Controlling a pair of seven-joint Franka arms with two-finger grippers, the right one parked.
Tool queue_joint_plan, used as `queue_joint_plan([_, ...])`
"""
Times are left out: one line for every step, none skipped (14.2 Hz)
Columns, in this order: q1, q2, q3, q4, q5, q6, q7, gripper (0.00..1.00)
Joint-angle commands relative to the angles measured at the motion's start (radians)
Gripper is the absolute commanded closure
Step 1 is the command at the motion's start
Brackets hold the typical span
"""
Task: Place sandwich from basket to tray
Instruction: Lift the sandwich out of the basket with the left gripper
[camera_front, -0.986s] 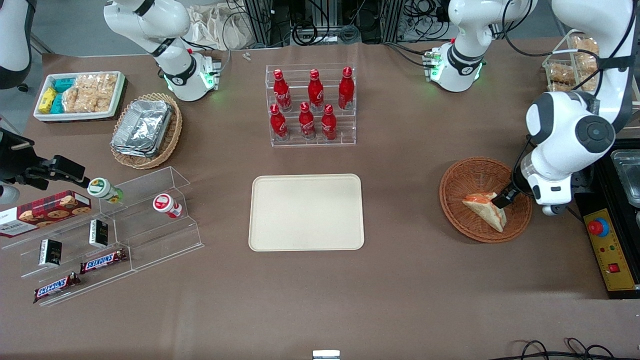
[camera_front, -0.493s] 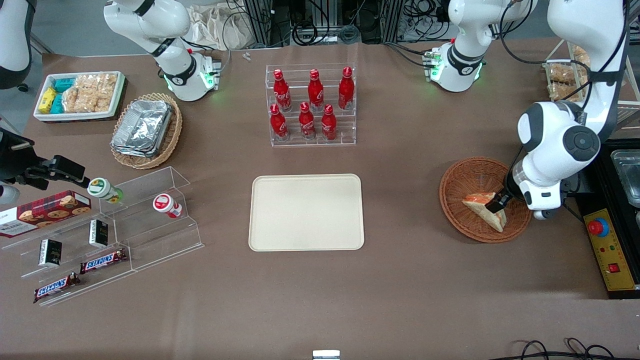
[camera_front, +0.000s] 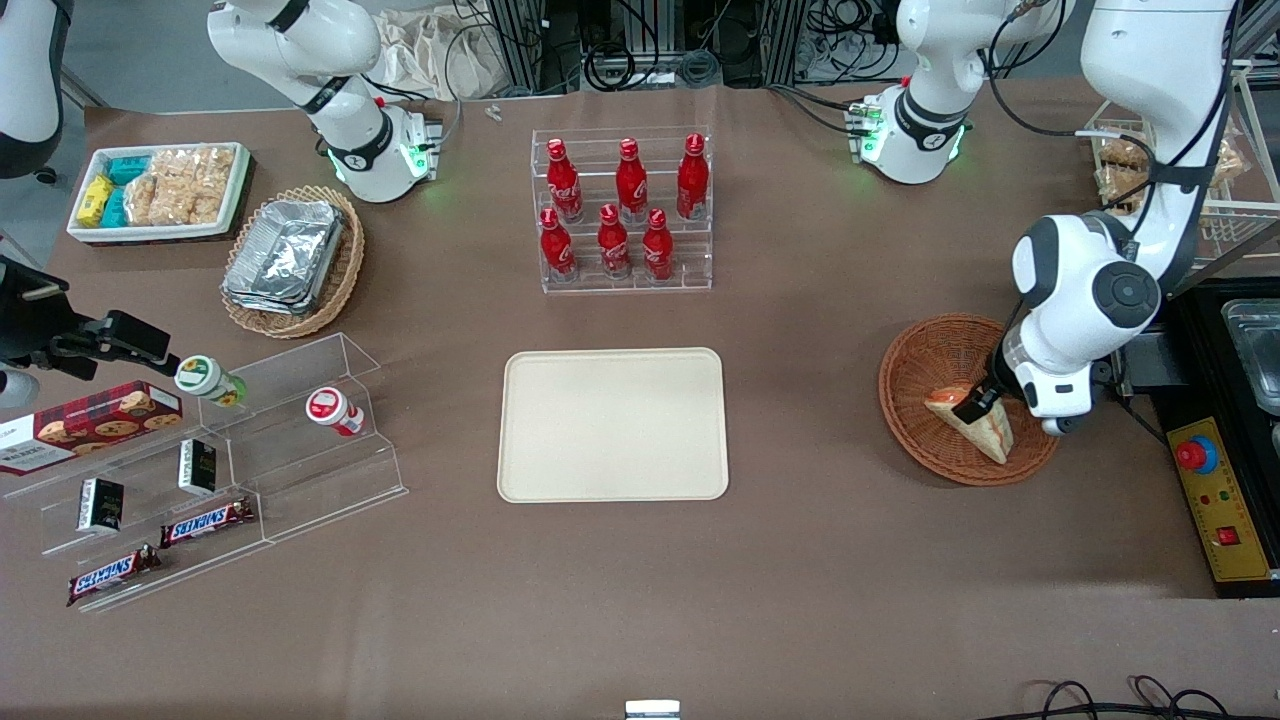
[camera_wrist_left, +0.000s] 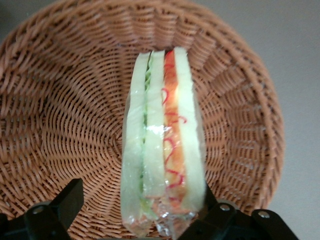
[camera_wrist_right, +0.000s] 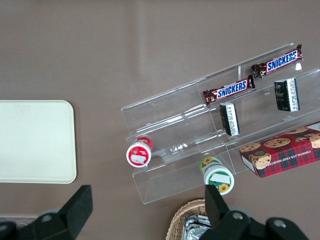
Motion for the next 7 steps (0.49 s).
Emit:
queue_joint_plan([-0.003, -0.017, -0.004, -0.049, 0.009, 0.071, -0.04, 0.11])
queue_joint_plan([-0.003, -0.017, -0.003, -0.046, 0.009, 0.069, -0.037, 0.33])
queue_joint_plan([-0.003, -0.017, -0.003, -0.043, 0.009, 0.069, -0.037, 0.52])
queue_joint_plan([-0.003, -0.019, -0.003, -0.041, 0.015, 0.069, -0.037, 0.63])
queue_joint_plan([-0.003, -0.022, -0.003, -0.038, 0.017, 0.069, -0.035, 0.81])
queue_joint_plan([-0.003, -0.028, -0.003, -0.035, 0.017, 0.069, -0.037, 0.99])
queue_joint_plan([-0.003, -0.037, -0.003, -0.032, 0.017, 0.069, -0.04, 1.0])
